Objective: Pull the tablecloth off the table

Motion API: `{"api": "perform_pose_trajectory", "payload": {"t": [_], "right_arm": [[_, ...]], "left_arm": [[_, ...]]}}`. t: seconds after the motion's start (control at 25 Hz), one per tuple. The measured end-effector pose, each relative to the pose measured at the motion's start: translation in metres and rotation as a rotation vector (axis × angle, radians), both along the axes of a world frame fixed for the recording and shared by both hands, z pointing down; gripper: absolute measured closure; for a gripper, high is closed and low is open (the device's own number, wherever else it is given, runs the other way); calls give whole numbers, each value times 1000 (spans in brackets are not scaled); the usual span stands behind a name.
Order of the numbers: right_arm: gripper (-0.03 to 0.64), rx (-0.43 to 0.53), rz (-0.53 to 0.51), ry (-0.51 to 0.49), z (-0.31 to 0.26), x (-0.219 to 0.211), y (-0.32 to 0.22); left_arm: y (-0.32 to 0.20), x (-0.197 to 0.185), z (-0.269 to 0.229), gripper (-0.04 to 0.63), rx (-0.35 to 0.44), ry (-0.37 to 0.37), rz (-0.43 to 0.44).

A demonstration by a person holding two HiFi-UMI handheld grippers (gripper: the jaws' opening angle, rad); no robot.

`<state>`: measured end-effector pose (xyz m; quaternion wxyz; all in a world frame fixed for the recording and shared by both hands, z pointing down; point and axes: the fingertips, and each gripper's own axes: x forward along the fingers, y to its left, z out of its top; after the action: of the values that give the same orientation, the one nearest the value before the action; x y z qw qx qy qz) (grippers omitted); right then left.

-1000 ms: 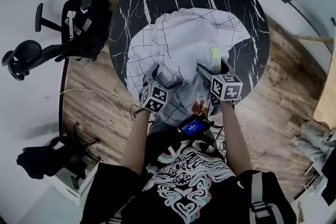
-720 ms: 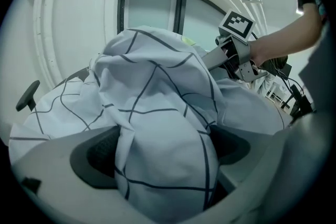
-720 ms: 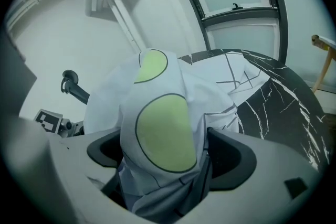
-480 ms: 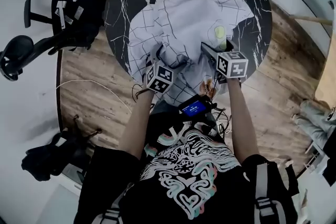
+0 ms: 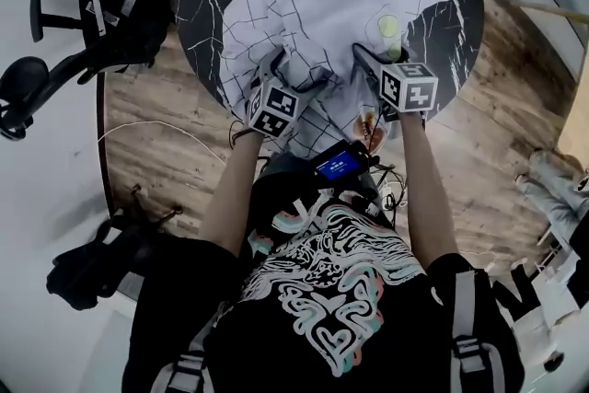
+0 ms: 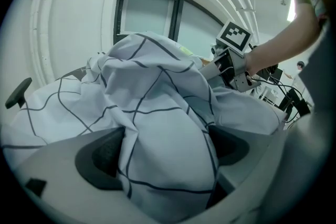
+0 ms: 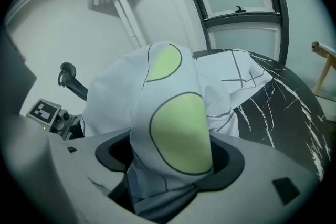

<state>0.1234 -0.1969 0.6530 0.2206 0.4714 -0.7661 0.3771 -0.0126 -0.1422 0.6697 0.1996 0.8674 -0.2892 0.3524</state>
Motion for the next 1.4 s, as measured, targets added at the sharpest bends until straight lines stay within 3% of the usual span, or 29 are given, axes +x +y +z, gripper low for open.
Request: {"api": "perform_pose_trajectory", "payload": {"t": [0.32, 0.56, 0.92, 1.12, 1.4], "right_arm": [[339, -13, -25, -43, 1, -5, 5], [411, -13, -49, -88, -3, -9, 7], [411, -100, -23, -66, 5, -13, 8], [414, -77, -28, -63, 4, -16, 4], [460, -52, -27, -116, 2, -27, 9]], "left_arm": [[1, 2, -1, 131, 30, -5, 23], [1, 4, -4, 225, 26, 11, 88], [3, 6, 0, 218, 67, -28, 63], [-2, 8, 2, 215, 90, -58, 53], [-2, 15, -1, 279, 107, -34, 85]]}}
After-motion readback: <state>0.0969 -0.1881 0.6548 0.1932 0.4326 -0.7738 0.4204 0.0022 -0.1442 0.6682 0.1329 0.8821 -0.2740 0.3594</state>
